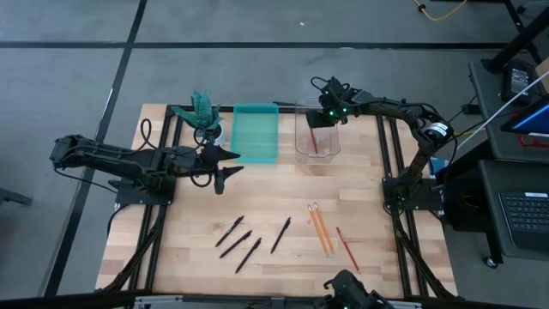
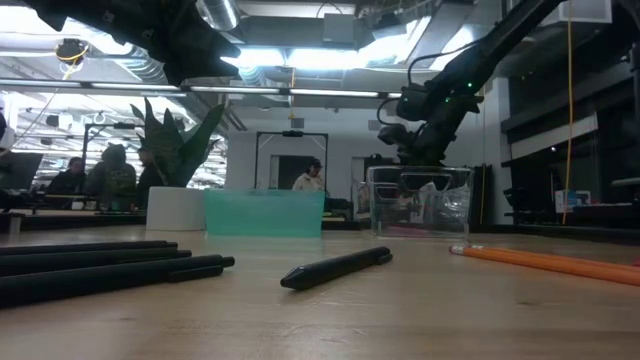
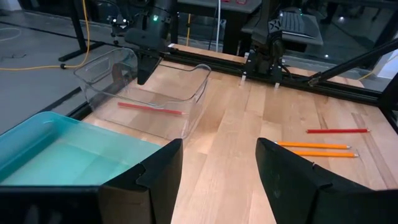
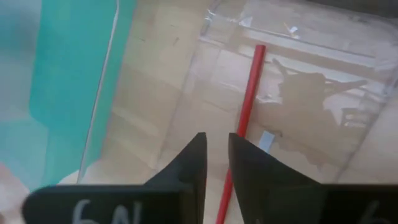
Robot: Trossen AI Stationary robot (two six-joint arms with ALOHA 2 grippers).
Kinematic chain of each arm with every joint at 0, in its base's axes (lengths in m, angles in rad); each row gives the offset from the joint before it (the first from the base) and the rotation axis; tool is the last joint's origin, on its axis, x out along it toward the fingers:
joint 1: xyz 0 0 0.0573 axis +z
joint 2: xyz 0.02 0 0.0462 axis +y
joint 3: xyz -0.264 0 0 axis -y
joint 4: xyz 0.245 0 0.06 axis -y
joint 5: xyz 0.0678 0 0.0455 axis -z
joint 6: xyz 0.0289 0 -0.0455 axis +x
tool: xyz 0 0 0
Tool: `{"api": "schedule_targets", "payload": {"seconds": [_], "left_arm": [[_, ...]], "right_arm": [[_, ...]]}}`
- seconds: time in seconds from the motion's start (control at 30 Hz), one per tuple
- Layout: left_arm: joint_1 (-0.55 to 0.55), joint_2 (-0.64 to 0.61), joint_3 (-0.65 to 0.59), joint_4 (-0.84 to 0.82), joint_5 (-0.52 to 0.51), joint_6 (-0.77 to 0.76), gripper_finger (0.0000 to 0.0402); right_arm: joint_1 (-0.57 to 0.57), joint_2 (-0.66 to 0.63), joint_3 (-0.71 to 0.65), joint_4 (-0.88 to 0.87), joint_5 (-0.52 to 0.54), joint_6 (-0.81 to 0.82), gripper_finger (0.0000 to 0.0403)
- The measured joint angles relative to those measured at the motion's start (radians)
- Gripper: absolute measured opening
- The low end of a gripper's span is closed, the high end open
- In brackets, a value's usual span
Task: Sort pens & pencils
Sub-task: Put the red pencil into the transparent bin
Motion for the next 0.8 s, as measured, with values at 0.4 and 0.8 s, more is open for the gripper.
{"api": "schedule_targets", "payload": {"seconds": [0.4, 0.8], "left_arm": [[0.0, 0.0, 0.0, 0.0, 0.0, 0.0, 0.0198], [0.0, 0.0, 0.0, 0.0, 0.0, 0.003, 0.0198]], "right_arm": [[-0.023, -0.101, 0.0, -0.004, -0.17, -0.134, 0.0114], [0.131, -0.533, 0.0, -0.14, 0.076, -0.235, 0.0104]]}}
